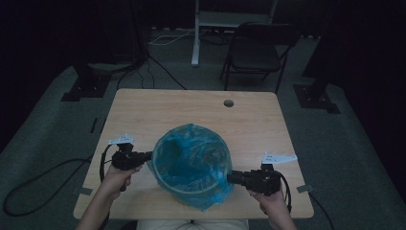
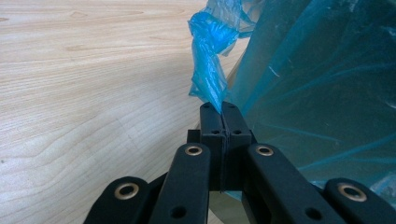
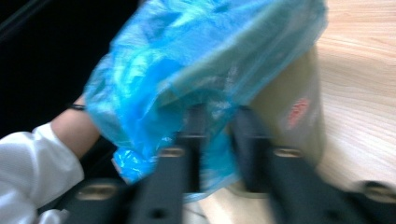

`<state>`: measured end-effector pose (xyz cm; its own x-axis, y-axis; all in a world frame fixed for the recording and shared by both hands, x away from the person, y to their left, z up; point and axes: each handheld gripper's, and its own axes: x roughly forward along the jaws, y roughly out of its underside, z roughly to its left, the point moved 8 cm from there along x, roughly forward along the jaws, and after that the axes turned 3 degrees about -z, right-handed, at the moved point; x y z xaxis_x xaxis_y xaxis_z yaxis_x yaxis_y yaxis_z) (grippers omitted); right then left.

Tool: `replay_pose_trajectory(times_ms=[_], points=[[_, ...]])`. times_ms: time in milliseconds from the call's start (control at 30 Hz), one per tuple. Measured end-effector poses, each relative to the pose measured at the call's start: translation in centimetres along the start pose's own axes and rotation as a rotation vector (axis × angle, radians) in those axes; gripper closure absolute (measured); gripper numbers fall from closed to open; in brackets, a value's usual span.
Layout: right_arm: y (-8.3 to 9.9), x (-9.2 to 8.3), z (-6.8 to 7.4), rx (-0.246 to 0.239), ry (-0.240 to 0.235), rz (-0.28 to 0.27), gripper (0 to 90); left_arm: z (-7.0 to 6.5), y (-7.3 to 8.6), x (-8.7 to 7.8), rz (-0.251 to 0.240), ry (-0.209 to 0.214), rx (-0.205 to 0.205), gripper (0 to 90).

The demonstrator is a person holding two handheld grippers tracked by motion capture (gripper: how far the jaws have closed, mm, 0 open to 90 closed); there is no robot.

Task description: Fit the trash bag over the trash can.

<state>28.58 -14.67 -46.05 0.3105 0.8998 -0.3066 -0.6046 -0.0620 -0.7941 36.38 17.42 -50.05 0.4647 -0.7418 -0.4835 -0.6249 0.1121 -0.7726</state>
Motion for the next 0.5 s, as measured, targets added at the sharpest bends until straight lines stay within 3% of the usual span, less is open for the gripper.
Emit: replay_pose_trajectory(times_ms=[67,133,167,200,300,400,500], points=[[0.0,0.1,-0.4,-0.006,0.032,0.0,90.0,0.1,0.1,0.2,0.005,-0.01,0.004,90.0],[0.3,0.5,-1.8,-0.02,0.129,0.011,90.0,0.4,0.3,0.5,0.016,-0.022,0.001,90.0],[0.3,0.5,-1.8,-0.02,0.129,0.011,90.0,0.5,0.5,0.7,0.021,-0.026,0.0,90.0],[1.1,1.2,-2.9,-0.014,0.174,0.047,90.0,0.7,0.7,1.0,0.028,-0.032,-0.004,90.0],[2.0,2.1,-3.6,-0.006,0.187,0.08,90.0,1.0,1.2,1.7,0.053,-0.044,-0.003,90.0],[3.9,4.1,-5.0,0.018,0.204,0.143,90.0,1.2,1.8,2.5,0.086,-0.059,0.011,90.0],[4.6,4.8,-5.4,0.03,0.204,0.164,89.4,1.3,2.2,3.0,0.104,-0.074,0.023,90.0]])
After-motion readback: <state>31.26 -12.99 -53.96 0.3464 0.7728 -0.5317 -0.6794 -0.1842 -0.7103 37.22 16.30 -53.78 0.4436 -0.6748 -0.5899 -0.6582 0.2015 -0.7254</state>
